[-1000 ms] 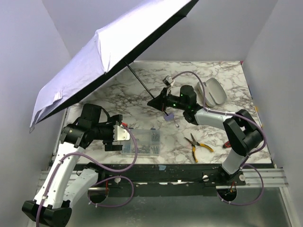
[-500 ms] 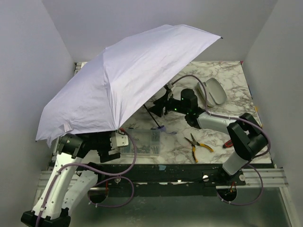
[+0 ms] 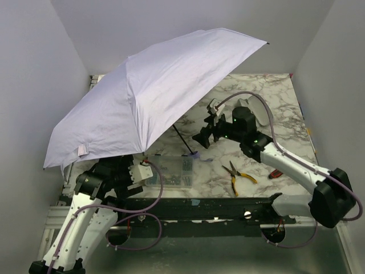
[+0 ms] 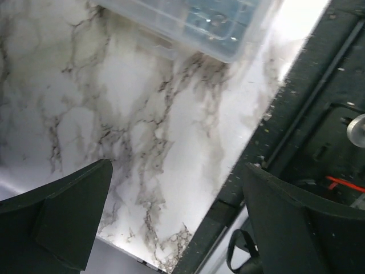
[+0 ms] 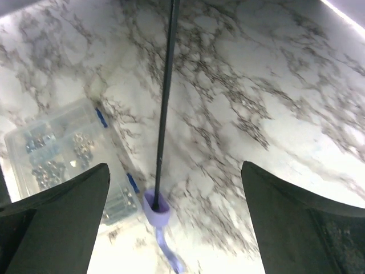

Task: Open the umbrella

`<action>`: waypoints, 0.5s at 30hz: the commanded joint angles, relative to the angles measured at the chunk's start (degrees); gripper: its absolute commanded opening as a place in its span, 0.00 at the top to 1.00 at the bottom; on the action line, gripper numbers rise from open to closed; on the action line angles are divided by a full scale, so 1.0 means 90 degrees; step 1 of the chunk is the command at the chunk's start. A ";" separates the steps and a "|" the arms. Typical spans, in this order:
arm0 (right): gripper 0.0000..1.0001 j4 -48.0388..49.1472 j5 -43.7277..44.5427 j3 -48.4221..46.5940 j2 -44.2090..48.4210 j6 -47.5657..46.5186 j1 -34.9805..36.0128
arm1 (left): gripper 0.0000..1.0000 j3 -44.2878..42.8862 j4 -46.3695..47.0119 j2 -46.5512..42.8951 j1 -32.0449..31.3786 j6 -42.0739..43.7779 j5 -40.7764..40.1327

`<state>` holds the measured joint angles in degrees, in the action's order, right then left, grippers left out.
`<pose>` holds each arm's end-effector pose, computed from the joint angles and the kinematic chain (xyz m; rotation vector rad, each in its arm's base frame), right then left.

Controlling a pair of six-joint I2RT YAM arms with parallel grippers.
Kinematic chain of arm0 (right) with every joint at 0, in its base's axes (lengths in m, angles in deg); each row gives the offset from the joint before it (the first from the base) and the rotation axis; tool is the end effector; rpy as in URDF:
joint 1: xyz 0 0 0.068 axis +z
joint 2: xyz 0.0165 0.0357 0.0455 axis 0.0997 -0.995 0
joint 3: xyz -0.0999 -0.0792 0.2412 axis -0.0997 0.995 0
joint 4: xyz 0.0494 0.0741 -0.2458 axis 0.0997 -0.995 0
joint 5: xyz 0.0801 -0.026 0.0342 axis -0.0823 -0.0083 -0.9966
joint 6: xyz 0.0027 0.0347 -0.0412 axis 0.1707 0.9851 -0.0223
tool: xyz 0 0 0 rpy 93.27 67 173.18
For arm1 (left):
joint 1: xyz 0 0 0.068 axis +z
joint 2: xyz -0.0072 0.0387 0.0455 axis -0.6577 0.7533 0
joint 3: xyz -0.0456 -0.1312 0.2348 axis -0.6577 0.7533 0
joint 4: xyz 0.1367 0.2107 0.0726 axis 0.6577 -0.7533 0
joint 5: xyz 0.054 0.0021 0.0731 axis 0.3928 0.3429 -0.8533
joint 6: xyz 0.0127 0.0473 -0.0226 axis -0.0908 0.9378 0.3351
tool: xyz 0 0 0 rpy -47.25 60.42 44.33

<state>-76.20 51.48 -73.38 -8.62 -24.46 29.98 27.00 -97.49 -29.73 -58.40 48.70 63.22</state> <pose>0.2347 0.1857 0.2845 -0.9337 1.6476 0.7264 0.0791 -0.0332 0.2444 1.5382 2.1336 -0.1096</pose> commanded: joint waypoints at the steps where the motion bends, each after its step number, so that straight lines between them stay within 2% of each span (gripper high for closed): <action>1: 0.00 -0.1678 0.0866 0.0136 0.0777 -0.0982 0.0045 | 0.01 0.0410 0.1051 -0.0327 -0.0024 -0.0248 -0.0989; 7: 0.00 -0.2247 0.1786 0.0573 0.1819 -0.1322 0.0034 | 0.02 0.0992 0.2295 -0.0696 -0.0024 -0.0242 -0.1850; 12: 0.00 -0.2303 0.2512 0.0819 0.2250 -0.1154 0.0030 | 0.01 0.1126 0.3546 -0.0670 -0.0019 -0.1267 -0.2266; 15: 0.00 -0.2285 0.2463 0.0972 0.2484 -0.1169 -0.0140 | 0.01 0.1311 0.4120 -0.0724 -0.0022 -0.1578 -0.2358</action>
<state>-94.51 69.23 -66.37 11.25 -34.38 29.85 37.12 -72.77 -35.39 -58.40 41.74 46.57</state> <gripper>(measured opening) 0.996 0.983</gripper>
